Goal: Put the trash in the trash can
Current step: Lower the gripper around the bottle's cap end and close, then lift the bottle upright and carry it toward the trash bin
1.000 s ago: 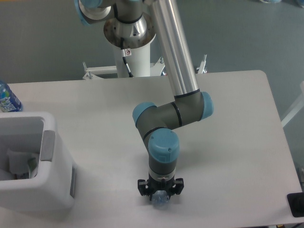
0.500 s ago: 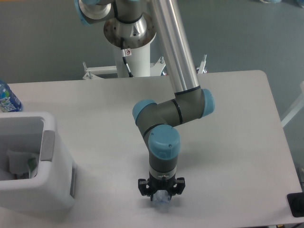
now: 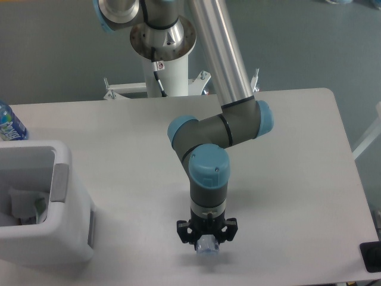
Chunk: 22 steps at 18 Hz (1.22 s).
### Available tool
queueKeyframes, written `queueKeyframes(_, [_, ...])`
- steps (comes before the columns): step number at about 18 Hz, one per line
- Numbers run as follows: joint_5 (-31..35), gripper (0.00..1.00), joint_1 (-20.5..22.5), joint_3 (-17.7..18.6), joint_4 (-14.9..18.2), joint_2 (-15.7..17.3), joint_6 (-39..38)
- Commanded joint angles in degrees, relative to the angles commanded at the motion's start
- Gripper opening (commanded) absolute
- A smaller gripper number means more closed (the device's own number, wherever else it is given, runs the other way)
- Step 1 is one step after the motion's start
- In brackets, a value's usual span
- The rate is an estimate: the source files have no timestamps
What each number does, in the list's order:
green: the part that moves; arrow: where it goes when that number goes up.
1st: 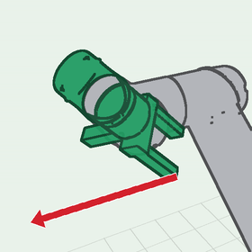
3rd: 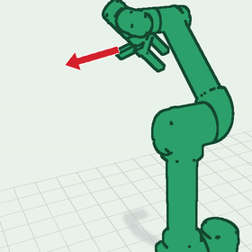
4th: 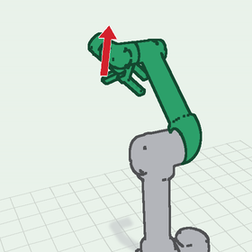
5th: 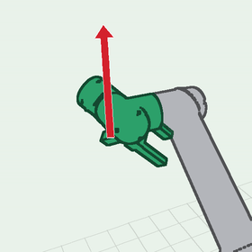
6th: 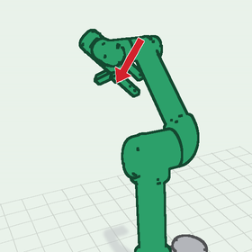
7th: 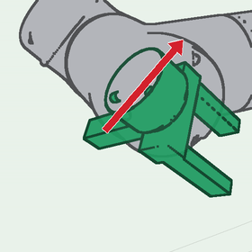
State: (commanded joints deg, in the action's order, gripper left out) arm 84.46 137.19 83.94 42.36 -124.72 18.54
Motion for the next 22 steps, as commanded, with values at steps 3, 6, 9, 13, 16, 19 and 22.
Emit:
queueKeyframes(3, [-0.4, 0.55, 0.6, -1.9, -0.2, 2.1, -1.7])
queueKeyframes(6, [-1.9, 0.55, 1.0, -6.9, -0.5, 2.5, -9.8])
queueKeyframes(9, [-3.3, 0.55, 1.1, -11.5, -0.6, 3.0, -16.1])
queueKeyframes(13, [-4.2, 0.55, 0.4, -12.9, -2.8, 5.5, -22.2])
queueKeyframes(16, [-4.2, 0.55, -1.7, -13.3, -3.0, 7.2, -23.6])
queueKeyframes(19, [-4.3, 0.55, -3.2, -13.8, -4.3, 9.6, -23.6])
queueKeyframes(22, [-4.3, 0.55, -5.3, -14.9, -5.3, 11.6, -23.6])
